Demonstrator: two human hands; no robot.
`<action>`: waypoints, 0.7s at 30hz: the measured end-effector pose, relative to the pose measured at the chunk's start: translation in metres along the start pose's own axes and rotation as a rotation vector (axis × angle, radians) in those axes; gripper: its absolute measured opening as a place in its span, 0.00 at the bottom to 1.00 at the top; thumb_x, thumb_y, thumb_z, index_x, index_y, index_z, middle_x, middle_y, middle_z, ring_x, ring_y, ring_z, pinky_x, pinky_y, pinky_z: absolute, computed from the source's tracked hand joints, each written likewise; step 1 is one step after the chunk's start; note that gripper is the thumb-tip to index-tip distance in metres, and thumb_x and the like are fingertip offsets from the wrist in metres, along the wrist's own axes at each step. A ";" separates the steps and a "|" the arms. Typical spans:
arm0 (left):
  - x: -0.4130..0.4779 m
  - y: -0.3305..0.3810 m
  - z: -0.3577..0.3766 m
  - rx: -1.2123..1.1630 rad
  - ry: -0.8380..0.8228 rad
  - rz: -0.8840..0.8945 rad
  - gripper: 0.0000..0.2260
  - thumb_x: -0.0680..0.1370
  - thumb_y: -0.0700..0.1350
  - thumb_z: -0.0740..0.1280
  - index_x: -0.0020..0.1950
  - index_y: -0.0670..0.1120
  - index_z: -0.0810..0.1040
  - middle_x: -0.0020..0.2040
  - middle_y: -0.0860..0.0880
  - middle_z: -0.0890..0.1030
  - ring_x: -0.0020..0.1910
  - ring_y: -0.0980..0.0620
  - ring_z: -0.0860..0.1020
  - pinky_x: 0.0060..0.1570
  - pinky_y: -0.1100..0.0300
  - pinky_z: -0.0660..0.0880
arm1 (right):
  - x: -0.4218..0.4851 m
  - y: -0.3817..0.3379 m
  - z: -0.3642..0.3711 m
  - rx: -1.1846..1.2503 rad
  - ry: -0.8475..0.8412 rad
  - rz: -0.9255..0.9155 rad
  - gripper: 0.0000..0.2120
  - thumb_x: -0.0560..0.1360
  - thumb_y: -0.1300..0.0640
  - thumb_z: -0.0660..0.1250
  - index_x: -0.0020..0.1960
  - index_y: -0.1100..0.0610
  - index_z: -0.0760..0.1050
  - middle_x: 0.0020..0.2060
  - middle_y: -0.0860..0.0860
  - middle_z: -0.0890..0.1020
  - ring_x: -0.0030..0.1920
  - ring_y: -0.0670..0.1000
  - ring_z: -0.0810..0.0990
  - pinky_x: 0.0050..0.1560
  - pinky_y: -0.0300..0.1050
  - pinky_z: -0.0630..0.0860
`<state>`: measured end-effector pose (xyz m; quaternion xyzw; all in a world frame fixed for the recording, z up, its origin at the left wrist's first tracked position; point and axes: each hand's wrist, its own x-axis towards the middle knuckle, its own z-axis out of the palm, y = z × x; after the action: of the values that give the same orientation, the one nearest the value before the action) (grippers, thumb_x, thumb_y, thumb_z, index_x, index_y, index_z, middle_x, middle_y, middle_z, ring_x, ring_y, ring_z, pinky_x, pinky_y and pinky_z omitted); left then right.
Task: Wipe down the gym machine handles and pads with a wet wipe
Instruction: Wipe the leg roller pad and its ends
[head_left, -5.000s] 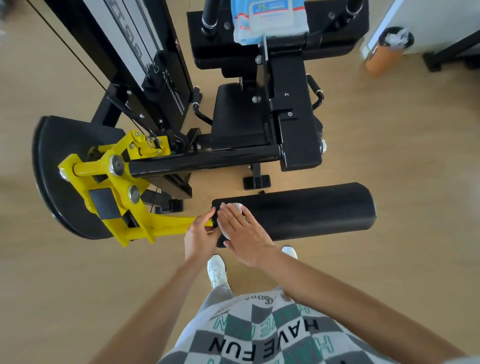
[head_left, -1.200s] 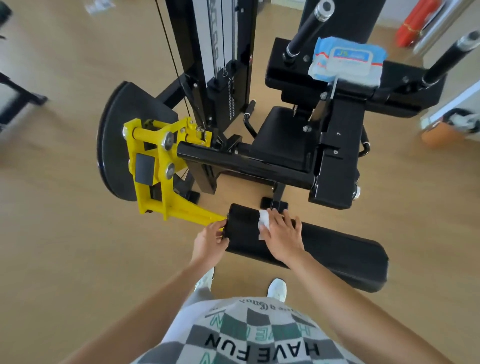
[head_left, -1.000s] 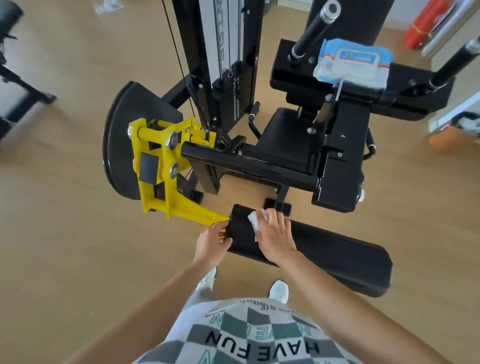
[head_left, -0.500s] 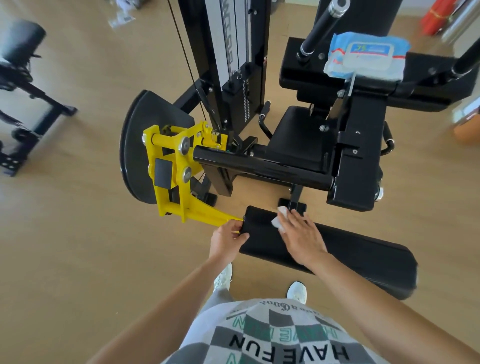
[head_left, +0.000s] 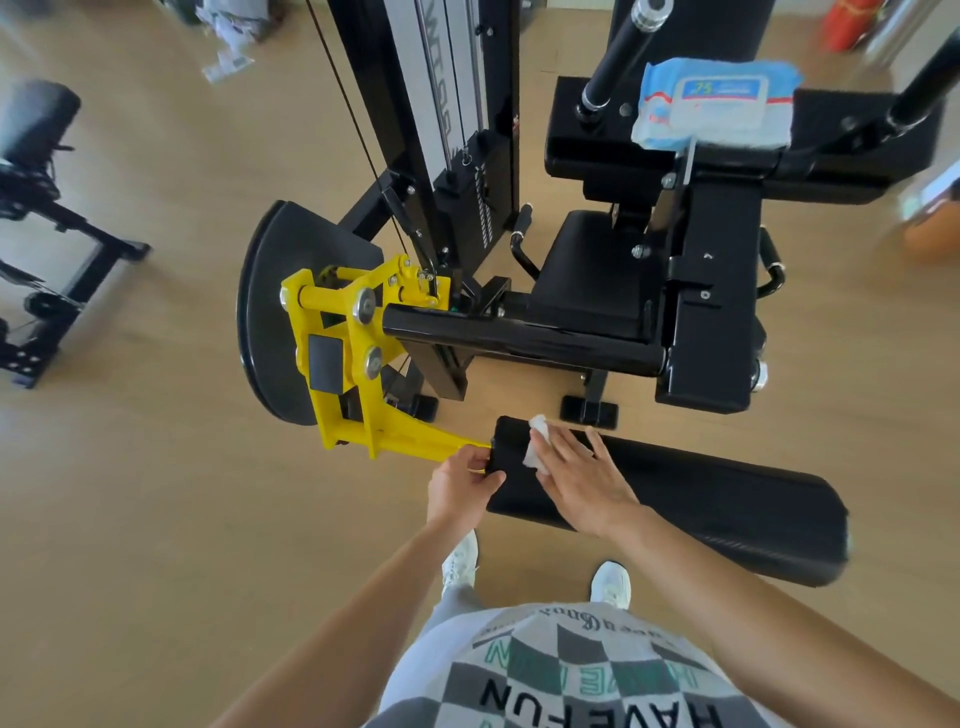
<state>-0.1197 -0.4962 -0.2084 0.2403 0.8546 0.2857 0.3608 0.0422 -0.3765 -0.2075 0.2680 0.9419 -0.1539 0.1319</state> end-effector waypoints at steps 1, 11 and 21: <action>0.000 -0.001 0.000 -0.004 -0.001 -0.002 0.12 0.77 0.46 0.75 0.59 0.49 0.81 0.47 0.58 0.82 0.42 0.63 0.81 0.41 0.66 0.77 | -0.004 0.008 0.000 0.001 0.008 0.038 0.29 0.86 0.48 0.48 0.83 0.54 0.43 0.83 0.53 0.51 0.82 0.52 0.47 0.81 0.60 0.44; -0.005 -0.003 0.000 0.016 0.002 0.017 0.11 0.77 0.45 0.75 0.58 0.47 0.80 0.49 0.54 0.83 0.42 0.60 0.81 0.41 0.69 0.75 | -0.025 0.034 0.003 0.092 0.105 0.290 0.25 0.84 0.51 0.58 0.79 0.53 0.58 0.79 0.53 0.62 0.80 0.55 0.58 0.79 0.61 0.52; -0.013 -0.006 0.000 0.171 0.024 0.008 0.17 0.75 0.54 0.75 0.59 0.50 0.78 0.53 0.54 0.83 0.51 0.51 0.81 0.47 0.56 0.76 | -0.037 0.002 0.026 0.047 0.132 0.153 0.35 0.82 0.56 0.64 0.83 0.54 0.48 0.83 0.53 0.51 0.82 0.53 0.47 0.79 0.60 0.40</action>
<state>-0.1130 -0.5086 -0.2062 0.2703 0.8792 0.2161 0.3275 0.0781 -0.4011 -0.2201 0.3516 0.9214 -0.1475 0.0744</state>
